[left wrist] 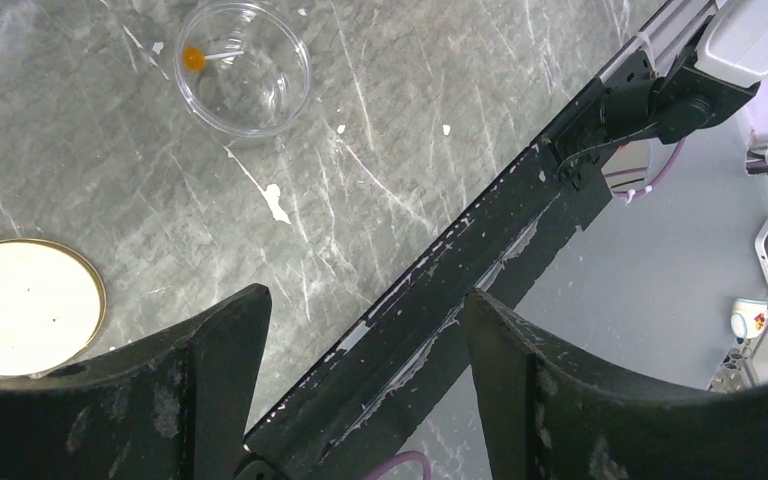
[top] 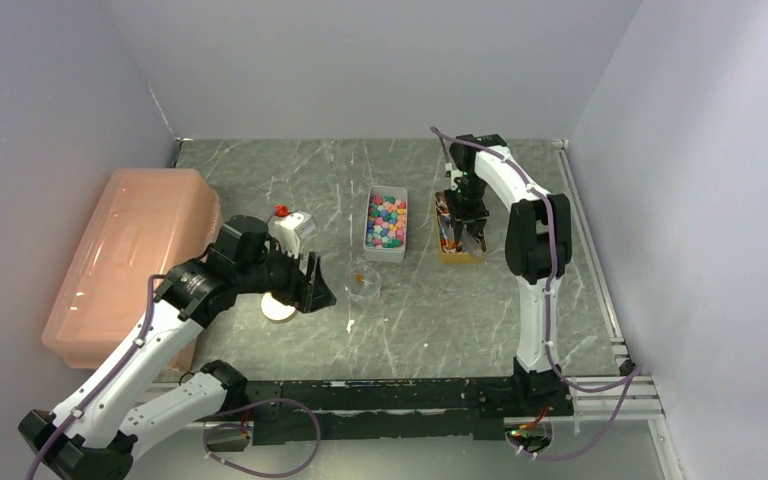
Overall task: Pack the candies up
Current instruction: Scoop the fake candies from the storage box.
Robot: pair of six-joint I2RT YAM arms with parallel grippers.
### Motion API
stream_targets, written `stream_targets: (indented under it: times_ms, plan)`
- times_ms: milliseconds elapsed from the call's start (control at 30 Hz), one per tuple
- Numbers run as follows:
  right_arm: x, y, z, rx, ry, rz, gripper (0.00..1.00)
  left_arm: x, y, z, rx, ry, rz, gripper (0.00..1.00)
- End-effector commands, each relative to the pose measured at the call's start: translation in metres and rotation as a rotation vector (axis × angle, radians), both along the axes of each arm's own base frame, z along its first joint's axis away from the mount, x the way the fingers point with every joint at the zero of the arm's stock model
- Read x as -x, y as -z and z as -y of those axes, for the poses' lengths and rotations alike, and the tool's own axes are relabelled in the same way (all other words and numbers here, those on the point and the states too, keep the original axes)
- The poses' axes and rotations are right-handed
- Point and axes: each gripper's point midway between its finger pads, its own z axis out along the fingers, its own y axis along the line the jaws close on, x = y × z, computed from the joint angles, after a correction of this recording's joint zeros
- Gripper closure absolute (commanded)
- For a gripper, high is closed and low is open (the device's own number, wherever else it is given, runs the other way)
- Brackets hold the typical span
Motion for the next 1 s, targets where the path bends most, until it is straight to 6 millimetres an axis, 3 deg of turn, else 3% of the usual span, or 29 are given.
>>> stream_targets:
  times_ms: [0,400,733,967]
  plan:
    - [-0.025,0.003,-0.002,0.014,0.05,0.077,1.0,-0.005,-0.01,0.001,-0.002,0.005,0.044,0.24]
    - [-0.058,0.016,0.009,0.085,0.093,0.277,1.0,-0.012,-0.003,-0.002,-0.038,-0.026,0.035,0.24]
    - [-0.045,0.009,0.01,0.102,0.031,0.4,1.0,-0.021,0.01,-0.009,-0.079,-0.084,0.047,0.24]
    - [-0.03,-0.008,0.01,0.09,0.011,0.459,1.0,-0.024,0.017,-0.014,-0.108,-0.114,0.039,0.24]
